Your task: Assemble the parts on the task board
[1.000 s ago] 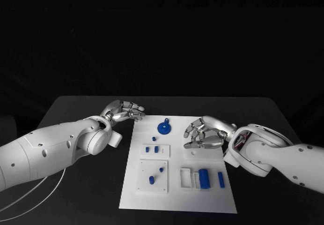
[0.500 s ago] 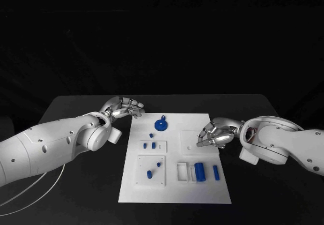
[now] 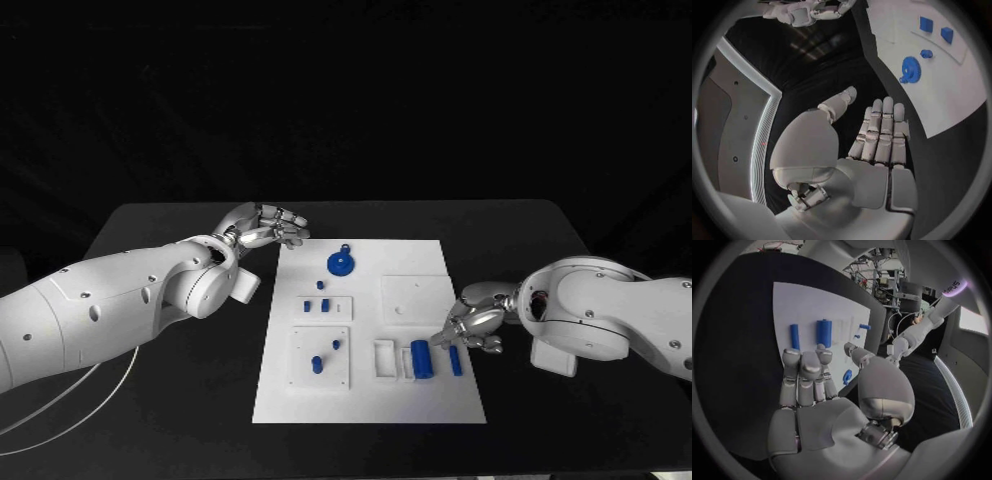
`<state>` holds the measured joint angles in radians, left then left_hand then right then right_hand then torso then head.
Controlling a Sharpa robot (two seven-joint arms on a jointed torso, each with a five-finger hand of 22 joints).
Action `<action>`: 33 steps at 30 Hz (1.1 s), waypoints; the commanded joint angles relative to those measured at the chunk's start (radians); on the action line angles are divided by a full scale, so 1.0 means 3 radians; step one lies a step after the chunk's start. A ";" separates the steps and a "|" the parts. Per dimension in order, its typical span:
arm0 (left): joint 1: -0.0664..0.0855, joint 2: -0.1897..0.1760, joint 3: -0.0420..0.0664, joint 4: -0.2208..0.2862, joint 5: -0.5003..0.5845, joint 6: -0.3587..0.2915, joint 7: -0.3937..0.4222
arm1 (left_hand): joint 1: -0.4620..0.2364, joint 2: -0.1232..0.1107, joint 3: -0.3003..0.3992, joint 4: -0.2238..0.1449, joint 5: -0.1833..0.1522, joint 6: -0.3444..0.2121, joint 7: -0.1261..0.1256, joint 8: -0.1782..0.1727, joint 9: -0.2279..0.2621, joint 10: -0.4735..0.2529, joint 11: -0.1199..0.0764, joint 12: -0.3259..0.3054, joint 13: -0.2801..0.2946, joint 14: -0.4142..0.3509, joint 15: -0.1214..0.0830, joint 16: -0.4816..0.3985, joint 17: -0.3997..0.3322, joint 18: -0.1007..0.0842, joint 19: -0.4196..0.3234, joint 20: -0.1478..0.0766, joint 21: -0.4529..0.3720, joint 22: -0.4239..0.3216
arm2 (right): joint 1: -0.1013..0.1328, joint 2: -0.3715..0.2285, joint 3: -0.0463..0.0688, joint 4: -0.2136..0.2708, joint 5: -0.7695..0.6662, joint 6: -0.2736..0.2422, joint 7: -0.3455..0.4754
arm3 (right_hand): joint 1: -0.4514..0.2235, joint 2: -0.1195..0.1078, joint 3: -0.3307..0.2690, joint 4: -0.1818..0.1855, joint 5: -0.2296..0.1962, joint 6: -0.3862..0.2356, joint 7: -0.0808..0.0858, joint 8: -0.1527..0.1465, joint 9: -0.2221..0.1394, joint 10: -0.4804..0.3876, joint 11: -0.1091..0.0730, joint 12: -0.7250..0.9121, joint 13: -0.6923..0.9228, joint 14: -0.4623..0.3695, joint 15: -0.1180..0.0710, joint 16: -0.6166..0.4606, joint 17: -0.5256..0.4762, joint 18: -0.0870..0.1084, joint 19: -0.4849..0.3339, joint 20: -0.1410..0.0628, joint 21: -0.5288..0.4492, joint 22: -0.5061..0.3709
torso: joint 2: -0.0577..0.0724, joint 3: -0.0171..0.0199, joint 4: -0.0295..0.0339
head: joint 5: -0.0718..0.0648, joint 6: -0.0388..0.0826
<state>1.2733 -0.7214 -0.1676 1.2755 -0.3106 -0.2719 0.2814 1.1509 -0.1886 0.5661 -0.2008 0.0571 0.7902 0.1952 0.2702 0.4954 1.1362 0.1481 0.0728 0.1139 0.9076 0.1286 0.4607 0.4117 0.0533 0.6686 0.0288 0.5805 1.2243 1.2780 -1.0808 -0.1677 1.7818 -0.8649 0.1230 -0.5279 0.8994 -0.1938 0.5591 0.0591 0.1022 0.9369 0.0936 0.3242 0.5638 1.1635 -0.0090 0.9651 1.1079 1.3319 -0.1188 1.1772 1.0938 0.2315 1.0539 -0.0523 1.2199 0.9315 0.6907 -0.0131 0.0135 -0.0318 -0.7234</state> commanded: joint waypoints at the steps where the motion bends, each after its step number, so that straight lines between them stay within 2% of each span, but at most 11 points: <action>1: -0.0002 -0.0008 0.0000 0.0049 0.0056 0.0018 0.0035 | -0.0050 -0.0008 -0.0007 0.0037 -0.0006 -0.0024 0.0005 0.0022 -0.0005 -0.0024 0.0007 -0.0003 -0.0006 -0.0004 0.0020 -0.0022 0.0009 0.0062 -0.0004 0.0017 -0.0019 0.0009 | -0.0003 0.0023 -0.0059 0.0013 -0.0104 0.0070 -0.0201 | -0.0064 -0.0036 0.0022 0.0069 -0.0149 0.0031 0.0019 -0.0006 0.0007 0.0004 -0.0017 0.0031 0.0023 -0.0016 -0.0012 0.0027 0.0011 0.0101 0.0016 -0.0032 0.0026 0.0010 | -0.0009 -0.0009 -0.0002 | -0.0004 -0.0018; 2: -0.0002 -0.0008 0.0000 0.0058 0.0056 0.0019 0.0039 | -0.0052 -0.0010 -0.0008 0.0040 -0.0008 -0.0025 0.0005 0.0022 -0.0005 -0.0024 0.0007 -0.0003 -0.0006 -0.0004 0.0020 -0.0022 0.0010 0.0062 -0.0004 0.0017 -0.0020 0.0009 | -0.0003 0.0049 -0.0076 0.0003 -0.0119 0.0043 -0.0198 | -0.0084 -0.0063 0.0041 0.0112 -0.0161 0.0028 0.0017 -0.0012 0.0009 0.0003 -0.0016 0.0034 0.0032 -0.0018 -0.0011 0.0033 0.0015 0.0101 0.0018 -0.0037 0.0028 0.0014 | -0.0009 -0.0013 -0.0005 | -0.0006 -0.0022; 5: -0.0002 -0.0002 0.0000 0.0068 0.0056 0.0023 0.0050 | -0.0064 -0.0024 -0.0013 0.0056 -0.0011 -0.0026 0.0005 0.0024 -0.0006 -0.0025 0.0007 -0.0003 -0.0006 -0.0004 0.0021 -0.0027 0.0016 0.0063 -0.0004 0.0017 -0.0023 0.0014 | -0.0004 0.0102 -0.0147 -0.0002 -0.0177 -0.0025 -0.0193 | -0.0108 -0.0112 0.0064 0.0178 -0.0172 0.0017 0.0021 -0.0025 0.0014 0.0000 -0.0015 0.0036 0.0048 -0.0021 -0.0009 0.0043 0.0020 0.0101 0.0022 -0.0047 0.0033 0.0023 | -0.0002 -0.0013 -0.0007 | -0.0004 -0.0026; 7: -0.0002 -0.0003 0.0000 0.0073 0.0056 0.0026 0.0048 | -0.0074 -0.0032 -0.0016 0.0068 -0.0011 -0.0028 0.0006 0.0025 -0.0006 -0.0025 0.0007 -0.0003 -0.0007 -0.0004 0.0020 -0.0030 0.0020 0.0063 -0.0004 0.0017 -0.0024 0.0016 | -0.0004 0.0130 -0.0174 -0.0004 -0.0212 -0.0087 -0.0187 | -0.0126 -0.0139 0.0063 0.0208 -0.0176 0.0014 0.0022 -0.0028 0.0017 -0.0001 -0.0013 0.0037 0.0053 -0.0022 -0.0009 0.0046 0.0022 0.0101 0.0022 -0.0049 0.0034 0.0025 | 0.0001 -0.0009 -0.0002 | -0.0006 -0.0026; 13: -0.0002 -0.0019 0.0000 0.0083 0.0057 0.0031 0.0048 | -0.0079 -0.0035 -0.0018 0.0074 -0.0012 -0.0029 0.0006 0.0025 -0.0007 -0.0026 0.0008 -0.0003 -0.0007 -0.0004 0.0021 -0.0031 0.0022 0.0063 -0.0004 0.0017 -0.0025 0.0018 | -0.0015 0.0212 -0.0194 -0.0074 -0.0304 -0.0137 -0.0190 | -0.0147 -0.0167 0.0058 0.0236 -0.0176 0.0006 0.0023 -0.0034 0.0017 -0.0002 -0.0011 0.0037 0.0057 -0.0024 -0.0008 0.0047 0.0023 0.0100 0.0022 -0.0051 0.0035 0.0027 | 0.0007 -0.0008 0.0000 | -0.0001 -0.0030; 19: -0.0002 -0.0022 0.0000 0.0094 0.0058 0.0040 0.0046 | -0.0100 -0.0046 -0.0025 0.0102 -0.0012 -0.0033 0.0006 0.0027 -0.0008 -0.0028 0.0008 -0.0003 -0.0008 -0.0004 0.0021 -0.0038 0.0031 0.0065 -0.0005 0.0018 -0.0030 0.0023 | -0.0094 0.0308 -0.0210 -0.0124 -0.0354 -0.0207 -0.0187 | -0.0222 -0.0234 -0.0005 0.0317 -0.0175 -0.0019 0.0028 -0.0051 0.0019 -0.0010 -0.0008 0.0035 0.0068 -0.0031 -0.0004 0.0052 0.0027 0.0101 0.0013 -0.0054 0.0036 0.0034 | 0.0011 -0.0009 -0.0004 | 0.0009 -0.0040; 22: -0.0002 -0.0026 0.0000 0.0104 0.0058 0.0044 0.0044 | -0.0102 -0.0046 -0.0026 0.0106 -0.0012 -0.0034 0.0006 0.0028 -0.0008 -0.0028 0.0008 -0.0003 -0.0008 -0.0004 0.0021 -0.0039 0.0032 0.0065 -0.0005 0.0018 -0.0031 0.0024 | -0.0127 0.0343 -0.0211 -0.0142 -0.0397 -0.0297 -0.0181 | -0.0221 -0.0241 -0.0024 0.0340 -0.0175 -0.0032 0.0030 -0.0060 0.0021 -0.0016 -0.0006 0.0032 0.0074 -0.0035 -0.0003 0.0053 0.0028 0.0101 0.0007 -0.0059 0.0035 0.0038 | 0.0009 -0.0010 -0.0004 | 0.0018 -0.0040; 33: -0.0002 -0.0042 0.0000 0.0105 0.0058 0.0049 0.0038 | -0.0103 -0.0047 -0.0026 0.0112 -0.0012 -0.0036 0.0007 0.0028 -0.0008 -0.0029 0.0008 -0.0004 -0.0008 -0.0004 0.0021 -0.0042 0.0035 0.0065 -0.0005 0.0018 -0.0033 0.0026 | -0.0133 0.0442 -0.0212 -0.0169 -0.0398 -0.0319 -0.0171 | -0.0193 -0.0240 -0.0042 0.0362 -0.0175 -0.0034 0.0031 -0.0063 0.0028 -0.0018 -0.0005 0.0032 0.0082 -0.0037 -0.0001 0.0055 0.0028 0.0101 0.0003 -0.0065 0.0037 0.0044 | 0.0008 -0.0014 -0.0003 | 0.0027 -0.0056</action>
<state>1.2731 -0.7351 -0.1682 1.3049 -0.3002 -0.2700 0.2823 1.1287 -0.2026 0.5599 -0.1729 0.0571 0.7870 0.1990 0.2741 0.4946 1.1326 0.1518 0.0727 0.1131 0.9076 0.1286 0.4529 0.4210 0.0621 0.6686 0.0288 0.5767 1.2311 1.2449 -0.9524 -0.2266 1.7350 -0.9631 0.0397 -0.5773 0.8375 -0.2582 0.5465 0.1642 0.0543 0.9296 0.1007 0.3168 0.5994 1.1665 -0.0123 0.9717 1.1316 1.3274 -0.1213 1.1886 1.1011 0.2200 1.0546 -0.0651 1.2257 0.9439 0.6931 -0.0168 0.0122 -0.0243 -0.7398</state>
